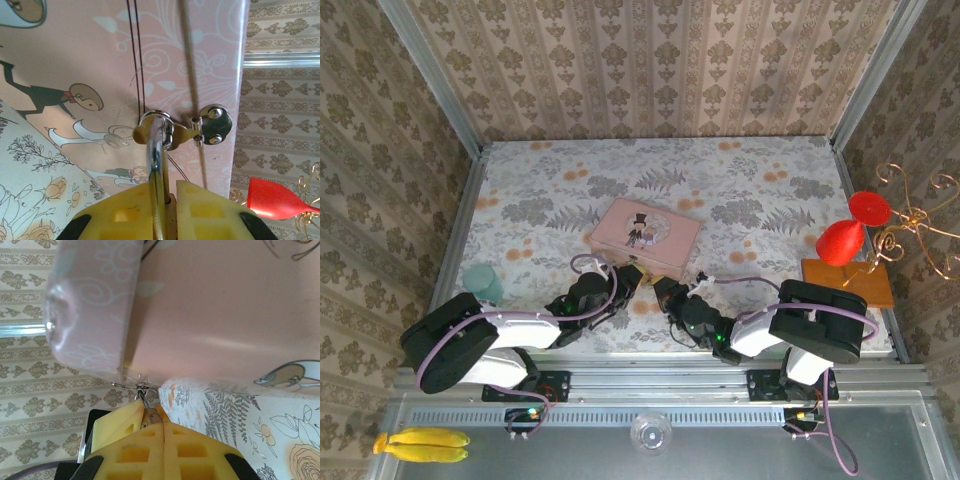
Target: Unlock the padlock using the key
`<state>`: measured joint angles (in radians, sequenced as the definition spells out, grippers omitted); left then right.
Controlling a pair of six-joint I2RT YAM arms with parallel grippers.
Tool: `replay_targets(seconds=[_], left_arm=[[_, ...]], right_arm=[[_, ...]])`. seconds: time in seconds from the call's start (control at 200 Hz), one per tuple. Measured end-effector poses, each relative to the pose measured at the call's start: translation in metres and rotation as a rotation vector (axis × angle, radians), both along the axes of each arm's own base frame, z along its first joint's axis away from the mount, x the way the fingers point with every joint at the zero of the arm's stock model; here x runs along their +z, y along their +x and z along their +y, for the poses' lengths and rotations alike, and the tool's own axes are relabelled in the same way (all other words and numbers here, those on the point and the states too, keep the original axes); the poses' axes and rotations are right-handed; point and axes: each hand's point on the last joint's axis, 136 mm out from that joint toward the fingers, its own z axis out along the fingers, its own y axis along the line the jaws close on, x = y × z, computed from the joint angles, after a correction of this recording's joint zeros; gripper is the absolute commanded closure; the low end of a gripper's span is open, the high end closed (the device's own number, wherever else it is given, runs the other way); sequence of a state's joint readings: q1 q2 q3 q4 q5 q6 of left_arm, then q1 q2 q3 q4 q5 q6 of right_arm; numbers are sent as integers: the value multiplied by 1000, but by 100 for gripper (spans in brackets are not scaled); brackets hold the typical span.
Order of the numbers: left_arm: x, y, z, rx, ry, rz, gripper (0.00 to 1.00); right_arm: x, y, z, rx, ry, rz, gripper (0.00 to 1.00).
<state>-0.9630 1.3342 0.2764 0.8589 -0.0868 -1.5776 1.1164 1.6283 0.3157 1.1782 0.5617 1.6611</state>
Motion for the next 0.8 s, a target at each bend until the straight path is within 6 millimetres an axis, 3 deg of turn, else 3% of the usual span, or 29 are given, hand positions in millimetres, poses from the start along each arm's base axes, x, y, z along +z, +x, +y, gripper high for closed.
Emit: replay_targets(seconds=[0.135,0.24,0.335,0.515,0.8], left_arm=[[-1,-1,-1,-8,4,3,100],[-1,-2,-2,-20,27,1,100],[-2,-2,1,-30,74,-4,100],[-5,1,14,-32,198,-25,100],[-17,3,18,-66,334,-28,100]], right_arm=[[-6,-2,0,12,-37,13,62],[-10,-4,-7,36,-116,40,53],[0,-7,-16,61,-211,39,53],[38,-7,-22,146,-437,-69,56],[33,-23,0,417,-877,-275,61]])
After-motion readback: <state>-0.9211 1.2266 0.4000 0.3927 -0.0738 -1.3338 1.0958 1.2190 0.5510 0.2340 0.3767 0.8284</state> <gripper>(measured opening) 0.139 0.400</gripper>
